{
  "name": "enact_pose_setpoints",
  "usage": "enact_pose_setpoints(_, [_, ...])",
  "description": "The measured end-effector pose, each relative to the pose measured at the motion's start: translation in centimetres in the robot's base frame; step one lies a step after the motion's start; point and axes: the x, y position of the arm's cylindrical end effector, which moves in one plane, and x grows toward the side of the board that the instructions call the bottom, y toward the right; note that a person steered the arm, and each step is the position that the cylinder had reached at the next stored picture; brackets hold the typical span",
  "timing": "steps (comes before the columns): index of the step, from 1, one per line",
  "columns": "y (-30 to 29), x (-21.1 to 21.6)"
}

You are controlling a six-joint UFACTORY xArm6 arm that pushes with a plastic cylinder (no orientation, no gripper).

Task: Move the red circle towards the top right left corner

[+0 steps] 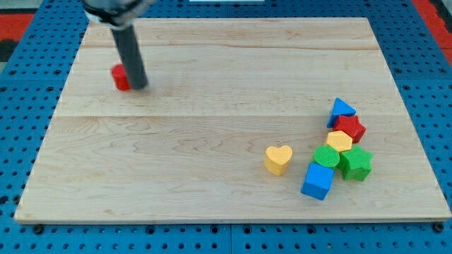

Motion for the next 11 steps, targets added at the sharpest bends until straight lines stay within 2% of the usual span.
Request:
enact_pose_setpoints(1, [-2.1, -4.5])
enact_pose_setpoints(2, [-2.0, 0.7])
enact_pose_setpoints(3, [-6.0, 1.3])
enact_pose_setpoints(4, [-6.0, -5.8])
enact_pose_setpoints(5, [-4.3, -7.3])
enact_pose_setpoints(6, [-7.1, -5.9])
enact_pose_setpoints(7, [-12.9, -11.1])
enact_pose_setpoints(8, [-10.3, -11.6])
enact_pose_setpoints(10, [-9.2, -7.7])
enact_pose_setpoints(11, [-5.9, -8.5])
